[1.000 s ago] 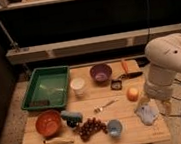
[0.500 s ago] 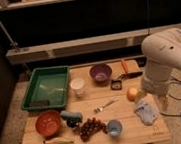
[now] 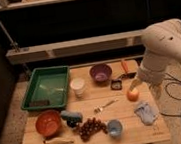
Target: Place brush in plastic cup
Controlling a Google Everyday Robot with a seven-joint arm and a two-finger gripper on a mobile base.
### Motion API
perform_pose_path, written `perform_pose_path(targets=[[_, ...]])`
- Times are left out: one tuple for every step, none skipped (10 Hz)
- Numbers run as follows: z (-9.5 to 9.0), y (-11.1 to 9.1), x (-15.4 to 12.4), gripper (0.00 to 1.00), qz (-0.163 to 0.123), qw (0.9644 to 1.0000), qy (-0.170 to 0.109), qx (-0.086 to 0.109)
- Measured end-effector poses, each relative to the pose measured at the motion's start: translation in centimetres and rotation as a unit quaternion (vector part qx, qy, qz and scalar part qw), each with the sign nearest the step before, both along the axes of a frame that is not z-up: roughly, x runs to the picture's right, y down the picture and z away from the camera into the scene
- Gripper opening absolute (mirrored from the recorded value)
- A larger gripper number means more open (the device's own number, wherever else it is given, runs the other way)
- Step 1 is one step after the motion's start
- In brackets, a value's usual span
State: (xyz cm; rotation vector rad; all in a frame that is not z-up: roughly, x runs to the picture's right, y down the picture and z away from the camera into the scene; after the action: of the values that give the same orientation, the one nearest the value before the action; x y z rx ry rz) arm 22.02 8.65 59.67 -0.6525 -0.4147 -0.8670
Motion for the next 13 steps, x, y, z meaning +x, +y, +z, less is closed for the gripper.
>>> perform_pose_path(targets=[[0.5, -0.8, -0.1, 0.64, 0.011, 0.9998, 0.004, 0.013], [0.5, -0.8, -0.1, 0.64, 0.012, 0.9998, 0.004, 0.014], [0.5, -0.8, -0.1, 0.64, 0.012, 0.9998, 0.004, 0.014], [0.5, -0.8, -0.1, 0.64, 0.012, 0.9998, 0.004, 0.013], [0.5, -0.8, -0.1, 0.64, 0.012, 0.9998, 0.004, 0.013], [0.5, -0.8, 0.0, 0.64, 0.012, 0.9998, 0.005, 0.013], [0.5, -0.7, 0.0, 0.64, 0.013, 0.9998, 0.008, 0.012], [0.7, -0.8, 0.1, 0.64, 0.023, 0.9994, 0.019, 0.019], [1.3, -1.4, 0.6, 0.64, 0.047, 0.9973, 0.044, 0.035], [2.2, -2.4, 0.6, 0.64, 0.065, 0.9953, 0.053, 0.049], [3.6, -3.8, 0.6, 0.64, 0.082, 0.9928, 0.059, 0.065], [5.1, -5.5, 0.9, 0.64, 0.097, 0.9897, 0.066, 0.082], [6.8, -7.3, 1.0, 0.64, 0.113, 0.9864, 0.068, 0.099]])
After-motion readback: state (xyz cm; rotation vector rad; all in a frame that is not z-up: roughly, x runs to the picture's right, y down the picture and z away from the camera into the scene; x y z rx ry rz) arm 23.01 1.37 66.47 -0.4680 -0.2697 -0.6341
